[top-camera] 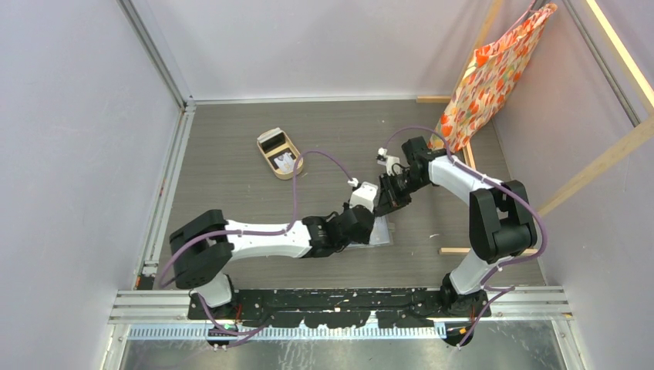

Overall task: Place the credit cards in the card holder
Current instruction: Insert the credit card into the card holder.

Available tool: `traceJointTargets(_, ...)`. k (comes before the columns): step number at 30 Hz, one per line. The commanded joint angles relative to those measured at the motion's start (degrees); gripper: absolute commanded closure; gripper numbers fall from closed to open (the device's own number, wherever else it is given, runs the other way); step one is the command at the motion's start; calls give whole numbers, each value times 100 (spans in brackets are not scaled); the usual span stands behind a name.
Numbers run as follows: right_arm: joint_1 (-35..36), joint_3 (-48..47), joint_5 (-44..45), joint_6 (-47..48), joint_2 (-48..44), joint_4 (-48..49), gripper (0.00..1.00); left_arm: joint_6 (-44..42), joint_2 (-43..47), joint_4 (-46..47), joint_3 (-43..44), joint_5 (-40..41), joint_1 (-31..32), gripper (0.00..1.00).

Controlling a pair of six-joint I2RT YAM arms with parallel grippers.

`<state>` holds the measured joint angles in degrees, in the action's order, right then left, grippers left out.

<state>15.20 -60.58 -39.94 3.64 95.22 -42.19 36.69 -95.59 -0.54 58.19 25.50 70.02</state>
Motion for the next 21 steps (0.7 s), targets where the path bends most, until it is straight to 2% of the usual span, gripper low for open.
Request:
traceJointTargets(1,68,-226,125,373,10,-294,92,-871,675,445,-407,249,-31,63)
traceJointTargets(2,150,-227,157,370,58,-290,95,-965,775,410,-493,234,-75,57)
traceJointTargets(4,282,-203,280,288,166,-196,99,-987,897,337,-731,110,-239,54)
traceJointTargets(7,457,-174,485,96,361,-38,99,-755,1101,548,-1191,-205,-449,52)
traceJointTargets(12,689,-177,914,-130,556,137,99,-480,1394,1498,-1955,-433,-575,50)
traceJointTargets(21,956,-189,1215,-362,849,374,99,61,1056,1830,-2143,-878,-920,48)
